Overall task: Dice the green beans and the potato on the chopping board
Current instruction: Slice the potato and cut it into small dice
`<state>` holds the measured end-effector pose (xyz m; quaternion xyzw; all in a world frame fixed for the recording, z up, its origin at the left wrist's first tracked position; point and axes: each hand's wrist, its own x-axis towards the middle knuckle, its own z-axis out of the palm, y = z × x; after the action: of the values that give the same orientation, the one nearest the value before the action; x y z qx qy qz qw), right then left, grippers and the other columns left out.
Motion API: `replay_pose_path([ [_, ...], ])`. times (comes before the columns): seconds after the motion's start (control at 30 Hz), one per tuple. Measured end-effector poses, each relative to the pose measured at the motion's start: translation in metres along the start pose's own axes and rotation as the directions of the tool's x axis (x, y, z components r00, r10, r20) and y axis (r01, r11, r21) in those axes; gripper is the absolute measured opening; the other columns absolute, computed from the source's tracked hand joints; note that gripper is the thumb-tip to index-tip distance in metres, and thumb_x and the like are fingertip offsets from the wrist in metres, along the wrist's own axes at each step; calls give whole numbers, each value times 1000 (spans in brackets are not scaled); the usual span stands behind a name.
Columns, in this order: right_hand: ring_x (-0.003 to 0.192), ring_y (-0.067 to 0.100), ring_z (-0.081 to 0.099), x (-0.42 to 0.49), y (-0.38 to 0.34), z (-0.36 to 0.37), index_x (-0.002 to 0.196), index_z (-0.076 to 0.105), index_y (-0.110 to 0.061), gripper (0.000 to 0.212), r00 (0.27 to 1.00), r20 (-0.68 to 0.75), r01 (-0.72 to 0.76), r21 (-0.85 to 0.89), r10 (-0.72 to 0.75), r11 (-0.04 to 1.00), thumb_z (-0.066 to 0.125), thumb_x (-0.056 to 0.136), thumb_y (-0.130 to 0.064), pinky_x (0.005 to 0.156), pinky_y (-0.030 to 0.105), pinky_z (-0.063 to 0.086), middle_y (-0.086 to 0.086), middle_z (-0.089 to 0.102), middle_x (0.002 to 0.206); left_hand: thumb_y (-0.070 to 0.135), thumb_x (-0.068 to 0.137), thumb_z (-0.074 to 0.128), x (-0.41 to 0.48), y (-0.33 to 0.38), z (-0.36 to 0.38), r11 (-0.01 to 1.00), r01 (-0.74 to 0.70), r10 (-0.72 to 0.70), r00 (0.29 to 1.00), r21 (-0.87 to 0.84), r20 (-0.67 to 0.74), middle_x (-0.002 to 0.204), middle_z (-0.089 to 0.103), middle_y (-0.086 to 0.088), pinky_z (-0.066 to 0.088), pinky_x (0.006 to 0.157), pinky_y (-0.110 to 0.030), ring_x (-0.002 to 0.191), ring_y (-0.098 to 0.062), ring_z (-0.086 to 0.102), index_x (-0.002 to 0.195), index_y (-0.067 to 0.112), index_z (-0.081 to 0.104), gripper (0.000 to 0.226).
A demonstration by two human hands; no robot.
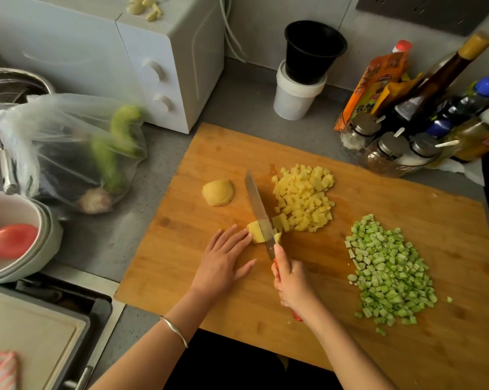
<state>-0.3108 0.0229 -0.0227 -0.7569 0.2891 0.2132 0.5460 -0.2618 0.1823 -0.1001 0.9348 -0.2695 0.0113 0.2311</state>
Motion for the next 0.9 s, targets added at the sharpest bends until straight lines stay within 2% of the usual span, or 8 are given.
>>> replay_pose_path([
  [0.07, 35, 11, 25, -1, 3, -5, 66, 39, -15, 58, 998, 16, -57, 184, 55, 981, 31, 82, -70, 42, 22, 19, -4, 29, 44, 58, 94, 32, 0, 0, -1, 1000, -2, 2, 1000, 3, 5, 140, 50, 4, 7, 117, -30, 138, -15, 30, 137, 22, 50, 58],
  [0.13, 35, 11, 25, -2, 4, -13, 69, 40, -14, 57, 997, 18, -74, 278, 71, 958, 32, 87, -67, 40, 20, 19, -2, 30, 47, 57, 95, 33, -1, 0, -1, 1000, -3, 3, 1000, 1, 4, 142, 48, 5, 5, 117, -29, 139, -14, 28, 138, 22, 49, 58],
  [0.3, 37, 12, 24, -12, -5, -16, 70, 40, -14, 58, 998, 46, 26, 182, -35, 983, 35, 80, -71, 41, 22, 18, -2, 29, 47, 55, 97, 30, -3, 1, -1, 999, 27, -28, 998, -17, -59, 140, 50, 2, 17, 117, -36, 137, -17, 34, 136, 16, 50, 58],
  [0.47, 37, 11, 24, -15, -10, -6, 69, 40, -15, 58, 996, 83, 3, 157, -17, 988, 34, 79, -72, 41, 22, 19, -4, 29, 47, 52, 100, 26, -4, 1, -4, 994, 100, -105, 988, -50, -114, 135, 53, -1, 20, 115, -39, 134, -19, 37, 134, 14, 52, 57],
  [0.73, 36, 10, 23, -15, -12, -6, 67, 38, -16, 54, 997, 79, -15, 122, 6, 992, 32, 92, -63, 39, 21, 18, -5, 28, 44, 50, 101, 24, -4, 0, -3, 998, 59, -60, 996, -22, -72, 140, 50, 1, 17, 116, -38, 136, -17, 35, 139, 18, 47, 55],
  [0.9, 36, 11, 24, -16, -10, -3, 66, 38, -15, 56, 997, 76, -7, 120, -2, 993, 33, 82, -69, 40, 22, 18, -5, 29, 44, 51, 100, 24, -3, 1, -3, 1000, -15, 14, 1000, 26, 12, 146, 42, 5, 13, 116, -40, 141, -15, 26, 142, 22, 42, 54],
])
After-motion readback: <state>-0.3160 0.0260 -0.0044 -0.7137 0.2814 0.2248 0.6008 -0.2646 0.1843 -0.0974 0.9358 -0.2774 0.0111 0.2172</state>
